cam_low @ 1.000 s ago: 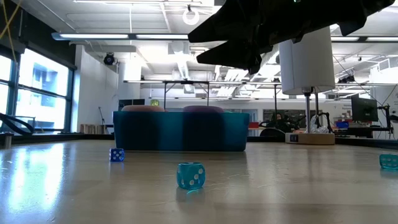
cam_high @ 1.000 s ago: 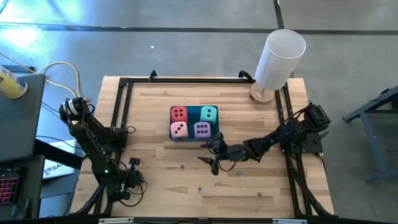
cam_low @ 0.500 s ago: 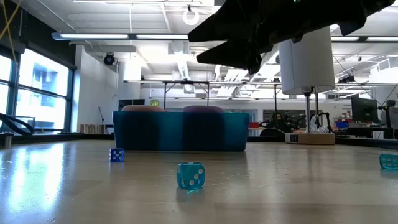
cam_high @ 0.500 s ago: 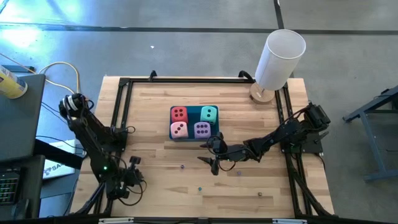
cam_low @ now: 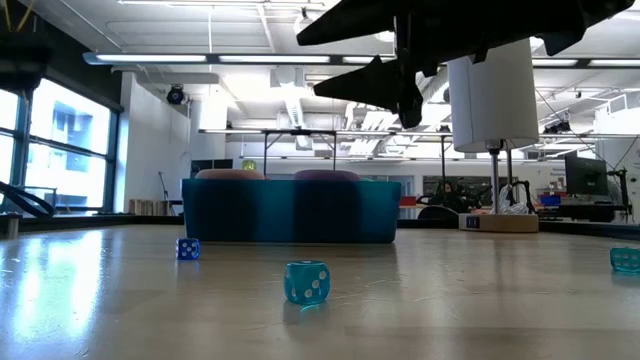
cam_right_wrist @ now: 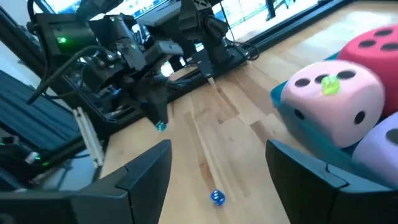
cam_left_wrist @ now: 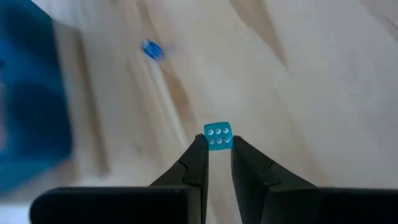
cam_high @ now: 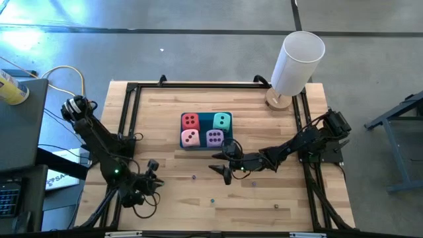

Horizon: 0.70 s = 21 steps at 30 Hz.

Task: Pick & Place Dice
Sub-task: Put the blue die into the blue bin

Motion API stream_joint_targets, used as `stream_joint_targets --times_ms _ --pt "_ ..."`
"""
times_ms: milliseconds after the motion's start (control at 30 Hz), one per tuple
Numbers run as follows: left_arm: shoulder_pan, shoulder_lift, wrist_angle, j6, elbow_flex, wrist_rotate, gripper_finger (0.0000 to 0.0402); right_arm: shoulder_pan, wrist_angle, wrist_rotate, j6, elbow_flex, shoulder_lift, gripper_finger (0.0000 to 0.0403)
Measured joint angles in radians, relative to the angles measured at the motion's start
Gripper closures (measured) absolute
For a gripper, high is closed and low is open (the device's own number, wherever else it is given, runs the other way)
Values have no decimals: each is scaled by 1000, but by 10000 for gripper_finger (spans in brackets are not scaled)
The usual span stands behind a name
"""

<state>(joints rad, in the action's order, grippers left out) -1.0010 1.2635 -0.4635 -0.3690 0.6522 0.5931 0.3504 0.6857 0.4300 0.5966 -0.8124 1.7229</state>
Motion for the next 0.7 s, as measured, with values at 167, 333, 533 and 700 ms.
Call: stream_joint_targets --times_ms 167,333,533,700 --pt "46 -1 -1 182 31 49 362 0 1 -21 140 0 0 151" --pt "57 -1 -30 310 69 149 362 1 0 -22 266 0 0 151" --pt "75 -1 1 421 98 367 362 3 8 -45 238 0 0 151" --pt "141 4 126 474 98 426 362 3 65 -21 186 0 0 151"
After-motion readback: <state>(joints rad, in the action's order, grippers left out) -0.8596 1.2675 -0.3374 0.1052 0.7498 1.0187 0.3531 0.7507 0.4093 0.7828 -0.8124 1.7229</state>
